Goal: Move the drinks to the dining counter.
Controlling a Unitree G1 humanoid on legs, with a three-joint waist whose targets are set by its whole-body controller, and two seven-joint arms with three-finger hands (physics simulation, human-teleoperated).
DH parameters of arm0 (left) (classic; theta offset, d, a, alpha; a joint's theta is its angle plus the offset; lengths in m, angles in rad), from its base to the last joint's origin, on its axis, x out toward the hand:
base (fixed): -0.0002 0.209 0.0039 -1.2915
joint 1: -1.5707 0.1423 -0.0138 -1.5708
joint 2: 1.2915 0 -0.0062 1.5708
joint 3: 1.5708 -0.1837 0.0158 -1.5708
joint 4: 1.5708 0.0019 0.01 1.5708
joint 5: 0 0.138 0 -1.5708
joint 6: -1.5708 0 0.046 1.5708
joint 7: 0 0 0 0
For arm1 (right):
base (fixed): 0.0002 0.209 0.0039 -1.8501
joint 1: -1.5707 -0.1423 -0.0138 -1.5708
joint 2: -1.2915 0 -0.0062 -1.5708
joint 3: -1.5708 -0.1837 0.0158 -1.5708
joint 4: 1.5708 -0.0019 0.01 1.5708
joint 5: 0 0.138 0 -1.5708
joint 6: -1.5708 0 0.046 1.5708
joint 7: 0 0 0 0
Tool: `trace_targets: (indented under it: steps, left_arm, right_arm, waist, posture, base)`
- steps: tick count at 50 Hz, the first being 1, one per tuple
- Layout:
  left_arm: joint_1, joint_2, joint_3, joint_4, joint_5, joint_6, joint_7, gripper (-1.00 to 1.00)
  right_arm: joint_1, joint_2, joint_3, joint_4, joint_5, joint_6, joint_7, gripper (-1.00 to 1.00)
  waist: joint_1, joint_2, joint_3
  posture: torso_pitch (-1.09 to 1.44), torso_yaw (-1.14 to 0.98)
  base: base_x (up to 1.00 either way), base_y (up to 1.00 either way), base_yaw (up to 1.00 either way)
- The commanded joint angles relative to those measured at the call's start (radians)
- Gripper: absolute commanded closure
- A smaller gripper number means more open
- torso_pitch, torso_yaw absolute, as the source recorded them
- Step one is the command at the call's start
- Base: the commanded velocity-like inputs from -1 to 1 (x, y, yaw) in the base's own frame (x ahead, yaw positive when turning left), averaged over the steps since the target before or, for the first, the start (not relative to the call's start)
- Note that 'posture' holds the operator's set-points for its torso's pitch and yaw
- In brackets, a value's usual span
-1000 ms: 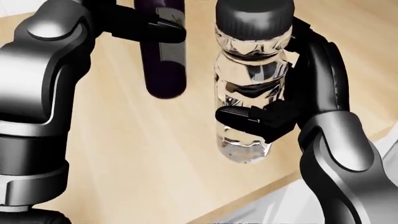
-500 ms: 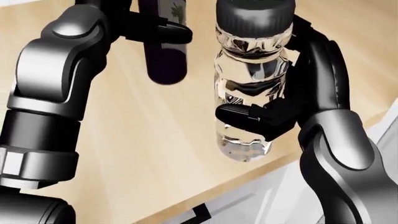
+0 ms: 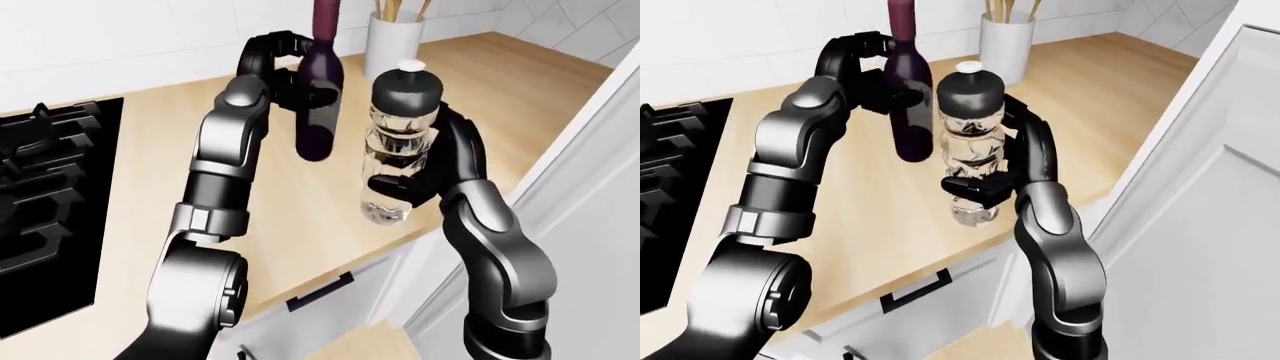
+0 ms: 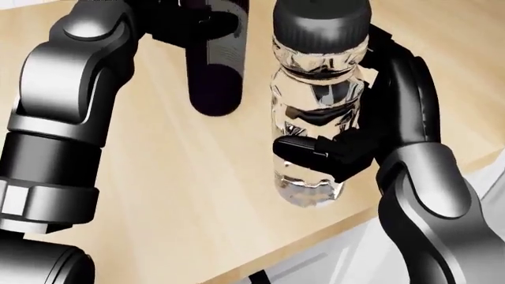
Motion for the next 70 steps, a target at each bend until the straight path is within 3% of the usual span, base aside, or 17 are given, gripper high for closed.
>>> trace_targets:
  steps: [1, 25, 28, 32, 40, 47, 51, 52, 54, 55, 57, 61, 66, 67, 68, 69, 70]
  left_arm:
    - [-0.032, -0.003, -0.002, -0.031, -0.023, -0.001, -0.020, 0.96]
    - [-0.020, 0.081, 0.026, -0.373, -0.043, 0.270, -0.040, 1.00]
    - [-0.018, 0.087, 0.030, -0.398, -0.047, 0.287, -0.039, 1.00]
    - [-0.033, 0.093, 0.032, -0.408, -0.055, 0.302, -0.036, 1.00]
    - [-0.045, 0.098, 0.032, -0.431, -0.061, 0.324, -0.034, 1.00]
    - [-0.041, 0.101, 0.034, -0.446, -0.063, 0.332, -0.034, 1.00]
    - [-0.037, 0.102, 0.029, -0.471, -0.063, 0.349, -0.039, 1.00]
    - [-0.040, 0.104, 0.032, -0.472, -0.064, 0.351, -0.039, 1.00]
    - [-0.037, 0.105, 0.031, -0.485, -0.063, 0.358, -0.040, 1.00]
    - [-0.036, 0.104, 0.033, -0.491, -0.065, 0.362, -0.040, 1.00]
    - [-0.034, 0.101, 0.030, -0.509, -0.066, 0.373, -0.040, 1.00]
    - [-0.035, 0.104, 0.032, -0.512, -0.067, 0.376, -0.041, 1.00]
    - [-0.034, 0.104, 0.033, -0.526, -0.067, 0.385, -0.041, 1.00]
    - [-0.034, 0.102, 0.034, -0.527, -0.068, 0.385, -0.039, 1.00]
    - [-0.033, 0.100, 0.032, -0.525, -0.069, 0.382, -0.038, 1.00]
    - [-0.033, 0.100, 0.032, -0.526, -0.069, 0.384, -0.038, 1.00]
    - [-0.033, 0.100, 0.032, -0.529, -0.069, 0.386, -0.037, 1.00]
  right_arm:
    - [-0.030, -0.004, -0.009, -0.039, 0.004, -0.042, 0.001, 1.00]
    - [-0.069, -0.030, -0.037, -0.098, 0.072, 0.013, -0.021, 1.00]
    - [-0.070, -0.032, -0.034, -0.103, 0.077, 0.017, -0.022, 1.00]
    - [-0.071, -0.034, -0.034, -0.096, 0.077, 0.012, -0.024, 1.00]
    - [-0.074, -0.031, -0.032, -0.103, 0.081, 0.016, -0.034, 1.00]
    - [-0.069, -0.031, -0.030, -0.114, 0.082, 0.019, -0.035, 1.00]
    - [-0.077, -0.034, -0.036, -0.122, 0.087, 0.031, -0.039, 1.00]
    - [-0.078, -0.035, -0.035, -0.118, 0.086, 0.027, -0.038, 1.00]
    - [-0.075, -0.037, -0.032, -0.118, 0.081, 0.023, -0.039, 1.00]
    - [-0.073, -0.038, -0.028, -0.118, 0.079, 0.022, -0.038, 1.00]
    - [-0.077, -0.037, -0.024, -0.124, 0.077, 0.028, -0.034, 1.00]
    - [-0.081, -0.037, -0.032, -0.128, 0.077, 0.034, -0.034, 1.00]
    - [-0.076, -0.027, -0.035, -0.136, 0.111, 0.046, -0.042, 1.00]
    - [-0.075, -0.028, -0.034, -0.137, 0.112, 0.045, -0.042, 1.00]
    - [-0.075, -0.029, -0.033, -0.137, 0.111, 0.046, -0.044, 1.00]
    - [-0.078, -0.030, -0.035, -0.139, 0.113, 0.049, -0.045, 1.00]
    - [-0.078, -0.032, -0.037, -0.139, 0.114, 0.049, -0.044, 1.00]
  waist:
    - [-0.002, 0.000, -0.032]
    - [-0.013, 0.007, -0.012]
    - [-0.005, 0.017, -0.044]
    - [-0.002, 0.019, -0.047]
    - [-0.002, 0.013, -0.045]
    - [0.008, -0.013, -0.043]
    - [0.021, 0.015, -0.031]
    - [0.026, 0.032, -0.031]
    - [0.025, 0.095, -0.047]
    - [0.040, 0.074, -0.035]
    - [0.040, 0.086, -0.062]
    - [0.032, 0.077, -0.068]
    - [0.033, 0.034, 0.005]
    - [0.027, 0.007, 0.013]
    - [0.021, -0.037, -0.005]
    - [0.029, -0.052, -0.005]
    - [0.014, -0.008, 0.033]
  posture:
    - [0.00, 0.00]
    - [0.00, 0.00]
    - [0.00, 0.00]
    - [0.00, 0.00]
    - [0.00, 0.00]
    - [0.00, 0.00]
    - [0.00, 0.00]
    - [0.00, 0.00]
    - [0.00, 0.00]
    - [0.00, 0.00]
    - [0.00, 0.00]
    - [0.00, 0.00]
    - [0.00, 0.00]
    - [0.00, 0.00]
    - [0.00, 0.00]
    - [0.00, 0.00]
    - [0.00, 0.00]
  base:
    - [0.00, 0.00, 0.00]
    - [0.00, 0.00, 0.00]
    - [-0.38, 0.00, 0.00]
    - [-0.70, 0.00, 0.00]
    - [-0.94, 0.00, 0.00]
    - [-1.00, 0.00, 0.00]
    - [-1.00, 0.00, 0.00]
    - [-1.00, 0.00, 0.00]
    - [-1.00, 0.00, 0.00]
    - [-1.00, 0.00, 0.00]
    - [-1.00, 0.00, 0.00]
    - [-1.00, 0.02, 0.00]
    - [-0.58, 0.14, 0.60]
    - [-0.33, 0.00, 1.00]
    - [-0.30, 0.00, 1.00]
    - [-0.30, 0.00, 1.00]
    - [-0.30, 0.00, 1.00]
